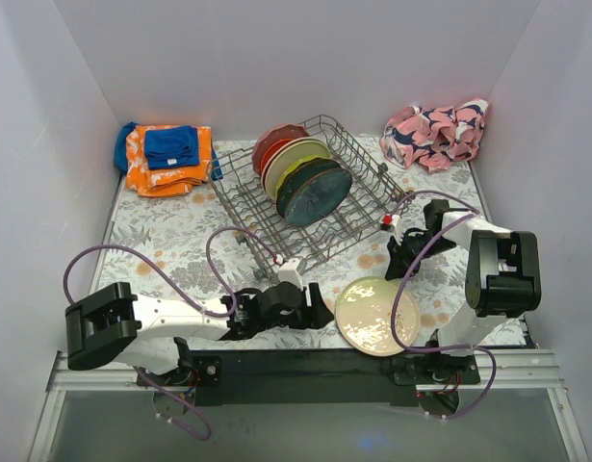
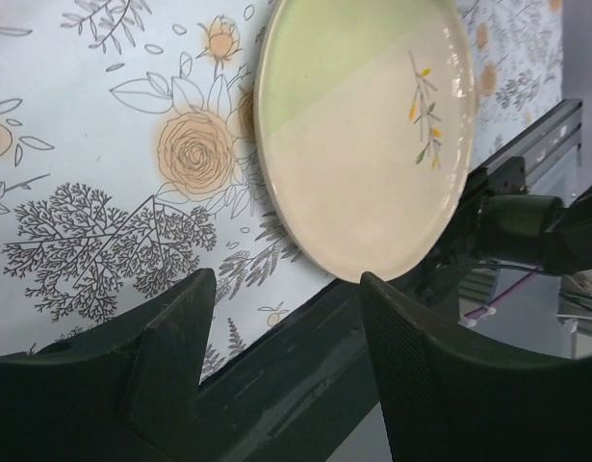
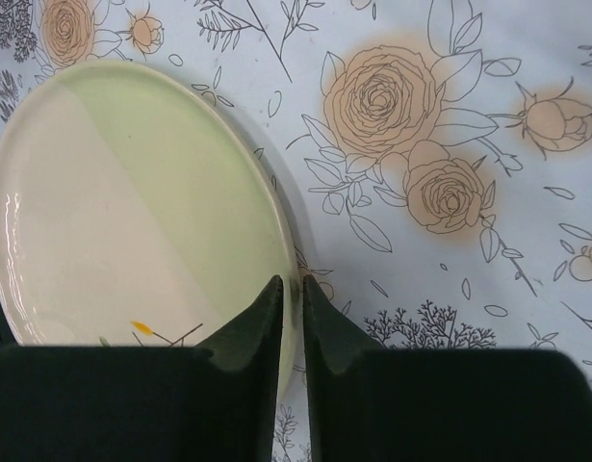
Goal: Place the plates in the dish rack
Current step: Grab a plate with the left arm
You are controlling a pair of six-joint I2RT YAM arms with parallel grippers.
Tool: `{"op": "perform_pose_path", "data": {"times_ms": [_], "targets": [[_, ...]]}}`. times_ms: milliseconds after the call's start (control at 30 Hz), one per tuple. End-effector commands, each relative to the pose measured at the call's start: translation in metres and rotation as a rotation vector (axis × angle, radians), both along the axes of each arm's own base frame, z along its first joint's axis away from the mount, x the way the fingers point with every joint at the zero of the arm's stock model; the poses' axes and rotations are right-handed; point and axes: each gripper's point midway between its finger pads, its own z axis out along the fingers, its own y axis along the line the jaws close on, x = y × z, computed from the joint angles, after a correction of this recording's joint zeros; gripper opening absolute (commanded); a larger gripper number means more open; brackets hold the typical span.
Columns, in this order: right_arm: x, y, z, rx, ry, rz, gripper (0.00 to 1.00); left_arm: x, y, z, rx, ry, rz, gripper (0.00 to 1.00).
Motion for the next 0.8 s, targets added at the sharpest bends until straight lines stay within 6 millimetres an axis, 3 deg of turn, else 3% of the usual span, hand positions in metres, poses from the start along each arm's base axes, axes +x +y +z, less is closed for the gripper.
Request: {"op": "perform_pose_path", "data": {"times_ms": [0,67,167,333,567,767], "targets": [[0.008,0.003,0.016,0.017,-0.063,-0.013,0.24,0.002,-0.001,-0.015,0.040,-0.002,0.036,0.58],[0.011,0.002,0.020,0.011,-0.093,-0.014,0.37,0.003,-0.001,-0.018,0.046,-0.004,0.043,0.58],[0.011,0.001,0.022,0.005,-0.116,-0.022,0.44,0.008,-0.003,-0.021,0.045,-0.015,0.064,0.56],[0.012,-0.006,0.013,-0.046,-0.135,-0.062,0.46,0.014,-0.014,-0.020,0.020,-0.027,0.079,0.54],[0.013,-0.011,0.006,-0.078,-0.147,-0.064,0.46,0.017,-0.023,-0.037,0.067,-0.012,0.084,0.54],[0.013,-0.021,0.011,-0.134,-0.177,-0.073,0.47,0.017,-0.027,-0.041,0.083,-0.011,0.074,0.53]]}}
